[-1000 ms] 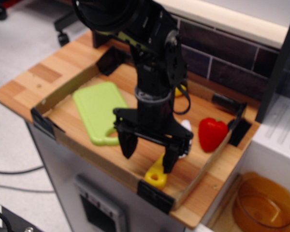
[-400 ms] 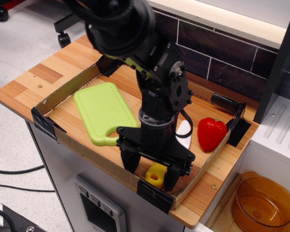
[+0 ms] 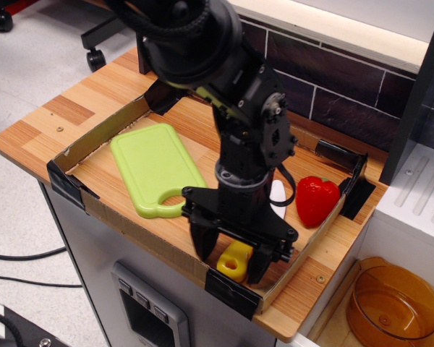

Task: Put knife on cutting board

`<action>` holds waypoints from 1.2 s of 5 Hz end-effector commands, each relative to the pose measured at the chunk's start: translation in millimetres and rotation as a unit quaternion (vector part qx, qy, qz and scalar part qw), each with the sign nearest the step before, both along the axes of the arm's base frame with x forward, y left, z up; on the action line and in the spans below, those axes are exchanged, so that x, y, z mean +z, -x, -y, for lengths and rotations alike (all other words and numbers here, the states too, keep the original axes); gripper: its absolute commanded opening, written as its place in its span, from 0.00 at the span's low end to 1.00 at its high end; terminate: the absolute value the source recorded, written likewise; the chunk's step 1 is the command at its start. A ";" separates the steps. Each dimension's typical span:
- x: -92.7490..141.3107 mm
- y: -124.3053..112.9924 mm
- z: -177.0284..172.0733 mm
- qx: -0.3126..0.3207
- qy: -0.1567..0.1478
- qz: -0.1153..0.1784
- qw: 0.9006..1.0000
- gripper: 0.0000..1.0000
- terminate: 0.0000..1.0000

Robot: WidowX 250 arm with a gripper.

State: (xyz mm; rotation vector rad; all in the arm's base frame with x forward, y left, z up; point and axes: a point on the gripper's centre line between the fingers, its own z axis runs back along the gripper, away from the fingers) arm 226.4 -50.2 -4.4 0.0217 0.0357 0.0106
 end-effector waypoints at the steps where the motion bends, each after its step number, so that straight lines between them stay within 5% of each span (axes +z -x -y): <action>1: 3.5 3.7 -7.8 -0.001 0.005 -0.001 1.000 0.00 0.00; 3: 32.6 6.8 -28.6 0.039 0.017 0.042 0.998 0.00 0.00; 4: 53.3 5.3 -41.9 0.072 0.027 0.104 0.992 0.00 0.00; 5: 76.1 -0.7 -59.0 0.128 0.050 0.136 0.981 0.00 0.00; 6: 83.8 -9.5 -82.6 0.233 0.067 0.108 0.964 0.00 0.00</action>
